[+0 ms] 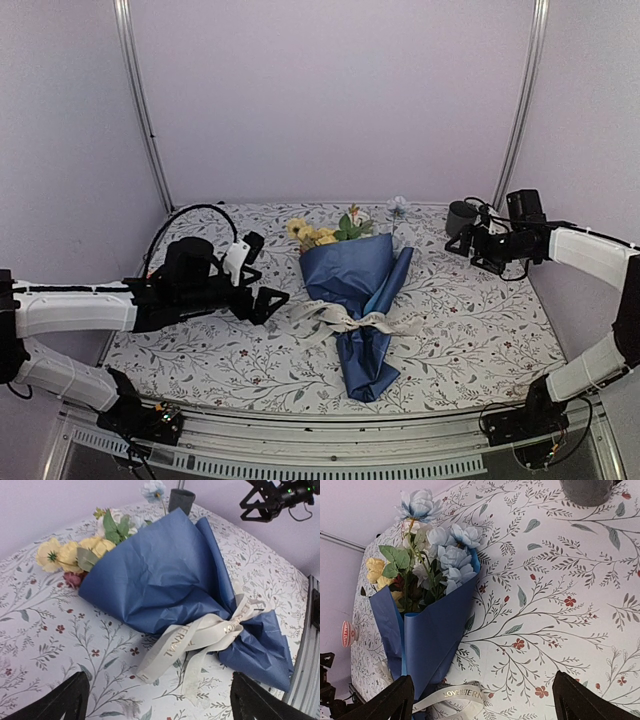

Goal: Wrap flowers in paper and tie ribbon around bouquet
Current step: Tie the half-tied ribbon around the folded bouquet, then reset both arms

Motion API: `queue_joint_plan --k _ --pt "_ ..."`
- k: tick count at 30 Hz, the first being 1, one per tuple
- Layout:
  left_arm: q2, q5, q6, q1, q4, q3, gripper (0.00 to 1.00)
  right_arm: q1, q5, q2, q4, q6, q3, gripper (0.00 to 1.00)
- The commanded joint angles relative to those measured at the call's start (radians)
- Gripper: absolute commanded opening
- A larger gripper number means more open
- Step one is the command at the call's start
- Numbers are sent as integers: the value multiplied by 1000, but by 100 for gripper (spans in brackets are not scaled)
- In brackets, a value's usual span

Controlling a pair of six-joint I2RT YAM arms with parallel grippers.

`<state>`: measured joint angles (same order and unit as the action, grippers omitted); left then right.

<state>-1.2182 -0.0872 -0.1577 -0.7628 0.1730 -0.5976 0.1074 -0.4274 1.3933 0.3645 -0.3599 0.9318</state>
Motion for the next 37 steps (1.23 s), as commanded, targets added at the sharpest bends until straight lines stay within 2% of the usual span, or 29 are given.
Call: queue_joint_plan --k 1,6,13,20,26,37 --pt "105 138 24 82 -89 -17 99 -12 110 -97 56 48 29 99" --pt "146 254 -8 184 -145 -14 99 -63 193 -153 42 58 13 99" --pt "114 376 -93 306 -2 65 99 -145 213 -211 -138 13 -137 99" --pt "70 523 -95 340 69 117 99 -145 259 -212 -297 -15 -275 99" --pt "109 677 8 361 217 182 99 -146 301 -206 -443 -1 -363 99" --pt "127 750 56 394 246 204 99 -147 380 -294 -495 12 -433 99"
